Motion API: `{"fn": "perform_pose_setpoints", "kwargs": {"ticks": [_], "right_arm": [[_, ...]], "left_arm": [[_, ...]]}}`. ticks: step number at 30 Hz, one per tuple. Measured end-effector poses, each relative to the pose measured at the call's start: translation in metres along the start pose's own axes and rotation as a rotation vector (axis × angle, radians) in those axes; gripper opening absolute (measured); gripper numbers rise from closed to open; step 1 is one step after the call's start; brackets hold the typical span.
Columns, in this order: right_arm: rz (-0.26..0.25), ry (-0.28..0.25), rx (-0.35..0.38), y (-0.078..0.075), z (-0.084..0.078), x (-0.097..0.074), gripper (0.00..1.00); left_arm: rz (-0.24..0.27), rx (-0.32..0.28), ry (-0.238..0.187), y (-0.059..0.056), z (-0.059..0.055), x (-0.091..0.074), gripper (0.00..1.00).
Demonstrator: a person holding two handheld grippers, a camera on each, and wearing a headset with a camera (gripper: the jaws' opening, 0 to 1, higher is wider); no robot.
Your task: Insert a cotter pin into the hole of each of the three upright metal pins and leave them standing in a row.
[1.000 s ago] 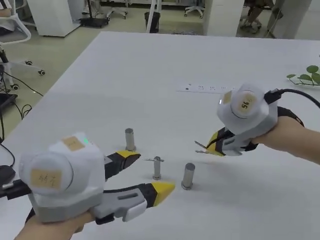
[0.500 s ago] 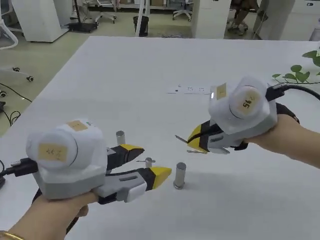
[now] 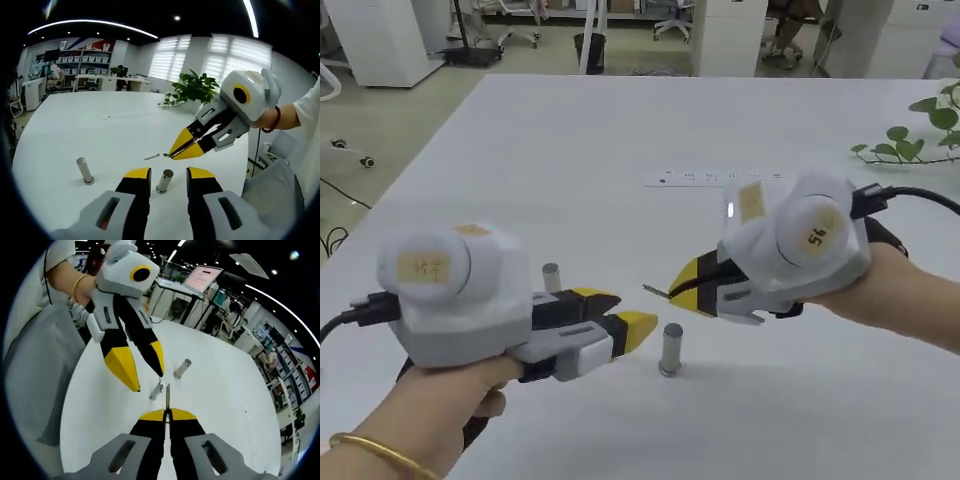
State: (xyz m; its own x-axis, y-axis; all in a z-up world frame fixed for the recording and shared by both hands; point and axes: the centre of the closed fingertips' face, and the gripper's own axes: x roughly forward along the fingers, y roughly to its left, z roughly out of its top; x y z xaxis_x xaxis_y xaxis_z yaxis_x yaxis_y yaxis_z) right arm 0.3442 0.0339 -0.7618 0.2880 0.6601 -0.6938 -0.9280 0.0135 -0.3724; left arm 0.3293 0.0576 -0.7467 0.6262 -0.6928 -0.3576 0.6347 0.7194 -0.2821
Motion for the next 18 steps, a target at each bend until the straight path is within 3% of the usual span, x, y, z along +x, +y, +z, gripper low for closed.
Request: {"fn": "perform_pose_setpoints", "kwargs": {"ticks": [8,18], "right_arm": [[0.015,-0.039,-0.078,0.009,0.011,0.000,0.02],[0.014,-0.039,-0.161,0.016,0.015,0.001,0.03]], "left_arm": [[-0.016,-0.062,0.001,-0.001,0.000,0.003,0.19],[-0.033,-0.106,0.006,-0.004,-0.002,0.005,0.09]]}}
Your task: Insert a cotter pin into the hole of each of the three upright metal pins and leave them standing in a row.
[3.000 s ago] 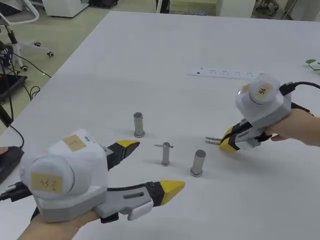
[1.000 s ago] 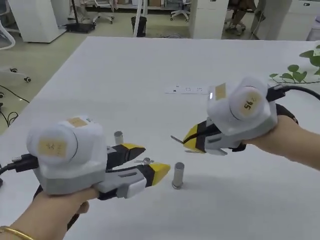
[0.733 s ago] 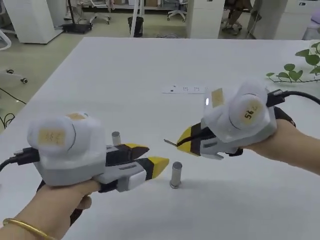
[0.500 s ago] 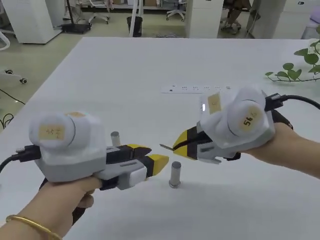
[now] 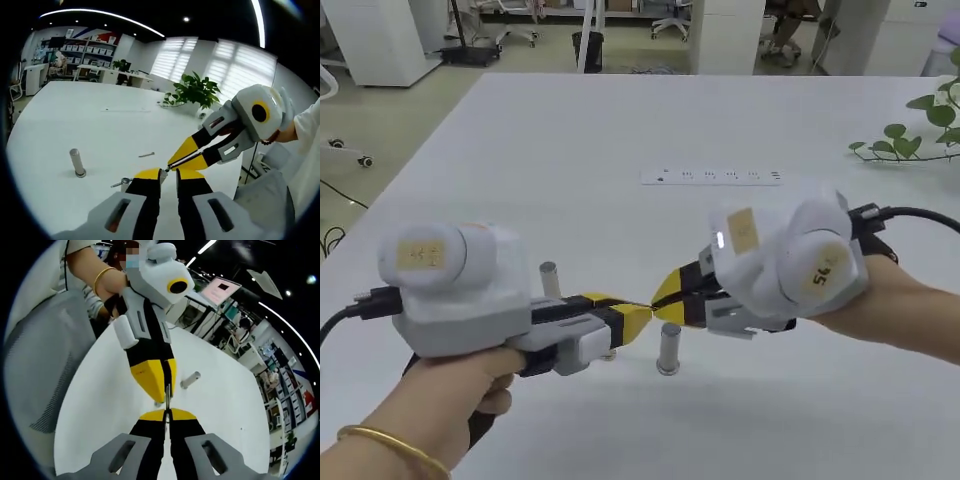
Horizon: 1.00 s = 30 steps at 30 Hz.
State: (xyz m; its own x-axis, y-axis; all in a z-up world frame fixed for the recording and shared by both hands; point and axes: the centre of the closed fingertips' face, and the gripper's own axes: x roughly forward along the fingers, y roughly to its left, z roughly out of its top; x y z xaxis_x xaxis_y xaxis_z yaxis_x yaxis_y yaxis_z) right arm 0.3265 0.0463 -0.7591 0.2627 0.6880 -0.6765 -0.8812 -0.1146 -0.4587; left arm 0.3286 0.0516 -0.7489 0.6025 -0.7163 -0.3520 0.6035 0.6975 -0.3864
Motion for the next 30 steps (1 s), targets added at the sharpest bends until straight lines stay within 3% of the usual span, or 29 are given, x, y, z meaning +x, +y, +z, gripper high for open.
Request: {"fn": "perform_pose_setpoints", "kwargs": {"ticks": [14,24,30], "right_arm": [[0.009,0.002,-0.068,0.0051,0.0060,0.0010,0.03],[0.015,-0.016,-0.046,0.0051,0.0081,0.0008,0.03],[0.012,-0.031,-0.025,0.0050,0.0085,0.0003,0.04]], "left_arm": [[-0.011,-0.040,0.009,-0.0019,-0.0036,-0.0004,0.02],[-0.025,-0.047,-0.011,-0.0032,-0.0029,-0.0029,0.01],[-0.026,-0.018,-0.017,-0.0023,-0.0018,-0.0034,0.00]]}}
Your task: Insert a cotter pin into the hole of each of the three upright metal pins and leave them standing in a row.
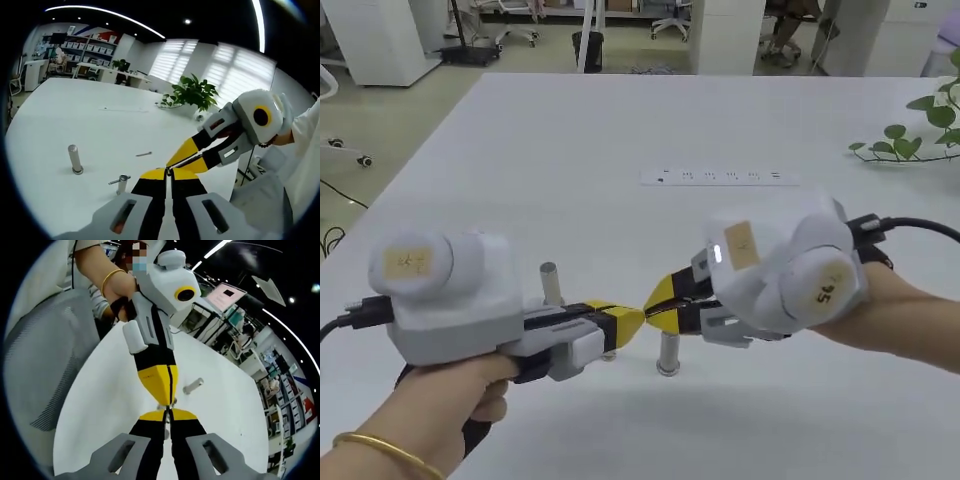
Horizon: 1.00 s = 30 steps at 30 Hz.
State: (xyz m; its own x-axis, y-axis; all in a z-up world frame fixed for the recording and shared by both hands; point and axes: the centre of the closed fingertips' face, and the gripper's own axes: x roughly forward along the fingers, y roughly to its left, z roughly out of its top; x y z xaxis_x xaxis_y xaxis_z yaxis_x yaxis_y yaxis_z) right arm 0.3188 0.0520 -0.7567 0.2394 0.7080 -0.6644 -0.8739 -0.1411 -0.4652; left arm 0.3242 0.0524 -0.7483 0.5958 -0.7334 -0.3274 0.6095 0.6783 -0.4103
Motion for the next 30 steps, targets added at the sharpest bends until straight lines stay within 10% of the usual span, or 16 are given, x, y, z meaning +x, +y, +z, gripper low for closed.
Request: {"fn": "perform_pose_setpoints", "kwargs": {"ticks": [18,30], "right_arm": [[0.130,-0.210,0.530,0.002,0.000,-0.019,0.13],[0.280,-0.289,0.650,0.021,0.002,-0.029,0.14]], "left_arm": [[-0.040,0.119,0.002,-0.007,-0.006,-0.007,0.00],[-0.140,0.178,0.016,-0.024,-0.012,-0.010,0.00]]}}
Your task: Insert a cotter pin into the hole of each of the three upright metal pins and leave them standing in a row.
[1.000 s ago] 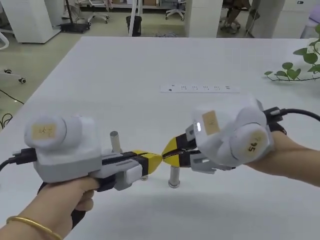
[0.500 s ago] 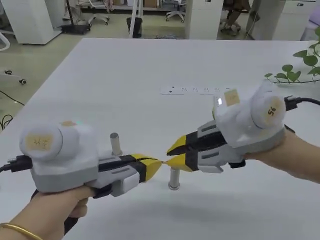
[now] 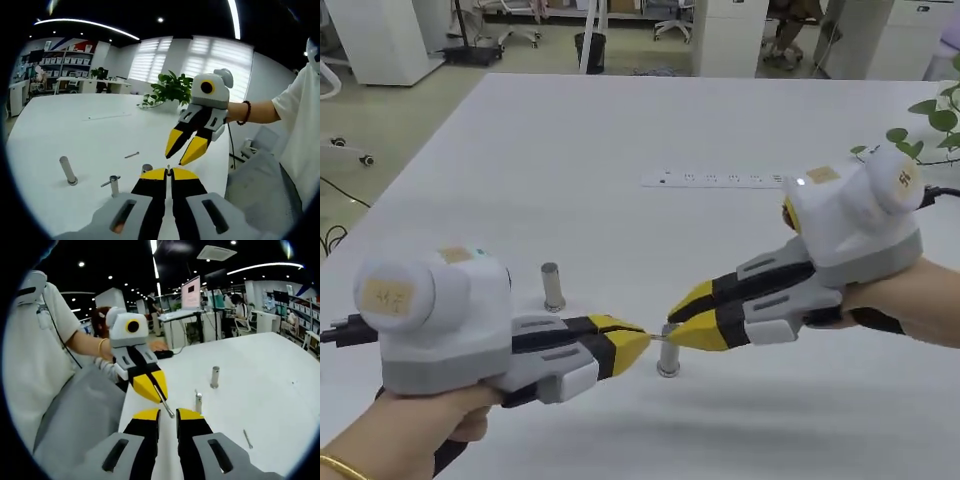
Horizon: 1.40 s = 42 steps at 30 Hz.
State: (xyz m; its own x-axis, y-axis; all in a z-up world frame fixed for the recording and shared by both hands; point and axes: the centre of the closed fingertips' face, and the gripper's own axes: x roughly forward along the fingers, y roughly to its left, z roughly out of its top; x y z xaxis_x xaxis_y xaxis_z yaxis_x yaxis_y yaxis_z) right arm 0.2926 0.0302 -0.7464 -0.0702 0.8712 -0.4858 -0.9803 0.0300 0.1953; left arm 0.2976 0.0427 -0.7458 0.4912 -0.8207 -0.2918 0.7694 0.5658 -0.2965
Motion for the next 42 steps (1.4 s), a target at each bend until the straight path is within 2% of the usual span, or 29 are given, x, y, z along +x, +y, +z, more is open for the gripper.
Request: {"fn": "perform_pose_setpoints", "kwargs": {"ticks": [6,21,30,36,42], "right_arm": [[0.038,0.014,0.007,0.008,-0.008,0.003,0.14],[0.121,0.004,0.009,0.023,-0.013,0.005,0.10],[0.156,0.007,-0.004,0.030,-0.017,0.006,0.07],[0.161,-0.004,-0.023,0.031,-0.016,0.007,0.06],[0.142,0.002,-0.043,0.029,-0.015,0.007,0.04]], "left_arm": [[-0.039,0.027,0.017,-0.006,-0.004,0.002,0.00],[-0.133,0.081,0.015,-0.028,-0.003,0.003,0.00],[-0.166,0.097,0.013,-0.034,-0.003,0.002,0.00],[-0.171,0.090,0.009,-0.034,-0.003,0.001,0.00],[-0.157,0.097,0.004,-0.031,-0.001,0.001,0.01]]}}
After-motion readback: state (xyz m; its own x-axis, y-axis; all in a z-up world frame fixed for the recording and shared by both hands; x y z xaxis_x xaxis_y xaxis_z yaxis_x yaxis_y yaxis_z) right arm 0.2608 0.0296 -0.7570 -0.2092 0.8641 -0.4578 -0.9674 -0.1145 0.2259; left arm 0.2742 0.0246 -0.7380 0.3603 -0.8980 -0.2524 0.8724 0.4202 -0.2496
